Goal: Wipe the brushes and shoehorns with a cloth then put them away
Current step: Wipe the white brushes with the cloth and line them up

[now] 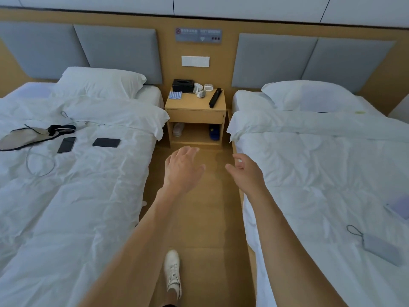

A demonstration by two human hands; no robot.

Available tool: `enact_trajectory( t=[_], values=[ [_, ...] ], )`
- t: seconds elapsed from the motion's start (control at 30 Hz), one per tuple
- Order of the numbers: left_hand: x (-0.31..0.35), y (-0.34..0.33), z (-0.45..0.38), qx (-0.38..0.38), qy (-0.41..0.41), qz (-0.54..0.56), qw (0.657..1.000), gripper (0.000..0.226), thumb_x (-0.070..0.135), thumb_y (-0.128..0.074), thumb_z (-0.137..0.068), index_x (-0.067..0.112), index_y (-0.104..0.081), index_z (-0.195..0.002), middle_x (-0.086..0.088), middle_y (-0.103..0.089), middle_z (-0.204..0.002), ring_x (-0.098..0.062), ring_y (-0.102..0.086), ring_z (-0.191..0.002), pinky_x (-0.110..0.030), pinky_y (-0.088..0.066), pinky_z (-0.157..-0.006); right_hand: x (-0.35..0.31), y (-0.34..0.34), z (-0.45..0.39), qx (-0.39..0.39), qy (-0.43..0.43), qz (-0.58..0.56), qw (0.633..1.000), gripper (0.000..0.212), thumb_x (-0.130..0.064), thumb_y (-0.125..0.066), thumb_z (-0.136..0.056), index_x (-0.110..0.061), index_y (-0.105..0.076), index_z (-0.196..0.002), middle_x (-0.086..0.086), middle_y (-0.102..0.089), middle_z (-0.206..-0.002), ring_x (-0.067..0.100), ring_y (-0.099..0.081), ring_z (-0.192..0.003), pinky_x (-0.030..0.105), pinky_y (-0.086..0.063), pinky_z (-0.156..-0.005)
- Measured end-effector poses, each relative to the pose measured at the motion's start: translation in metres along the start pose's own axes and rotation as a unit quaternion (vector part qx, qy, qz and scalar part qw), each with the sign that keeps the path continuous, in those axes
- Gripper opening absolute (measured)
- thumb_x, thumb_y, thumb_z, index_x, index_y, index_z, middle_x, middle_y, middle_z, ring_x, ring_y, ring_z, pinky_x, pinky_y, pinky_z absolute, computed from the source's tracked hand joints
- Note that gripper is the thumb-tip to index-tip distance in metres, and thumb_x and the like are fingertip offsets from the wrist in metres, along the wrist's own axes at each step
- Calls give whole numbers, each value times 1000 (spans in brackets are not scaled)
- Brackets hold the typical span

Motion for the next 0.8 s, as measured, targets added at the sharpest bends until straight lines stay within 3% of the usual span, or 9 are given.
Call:
enact_trajectory(
  t=[0.2,0.4,0.6,0.8],
  values=[
    [-20,-8,-101,7,-34,11,999,56,42,-63,-89,28,-45,-140,1,-45,-148,-22,-37,-139,-47,-27,-115,-21,-19,-78,34,-15,16,999,49,-37,-61,-96,-30,-46,-142,0,-53,-142,17,-53,-127,25,-42,-91],
    [-52,1,-202,-13,-44,44,998,56,41,-63,-90,29,-44,-141,3,-43,-148,-21,-34,-141,-46,-24,-116,-78,-44,-172,61,0,38,997,50,-37,-64,-95,-30,-47,-142,-2,-53,-143,16,-52,-128,33,-45,-104],
    [-73,2,-284,-24,-61,70,995,53,40,-63,-90,30,-45,-139,6,-47,-145,-17,-41,-136,-46,-28,-114,-112,-68,-250,70,16,44,996,50,-39,-65,-94,-32,-49,-140,-4,-55,-142,15,-53,-128,33,-46,-102],
    [-87,-16,-353,-24,-74,68,995,53,38,-63,-91,27,-47,-139,4,-48,-144,-18,-42,-136,-46,-29,-115,-122,-84,-326,60,21,43,997,49,-38,-66,-93,-31,-50,-139,-6,-56,-141,13,-53,-127,24,-41,-95]
  ],
)
Point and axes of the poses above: each hand's wrist, its own z-axis away from the middle knuckle, its own y-axis out of the back of the hand, x = y × z, the point moved 3 cm from there along -z, towards the middle knuckle
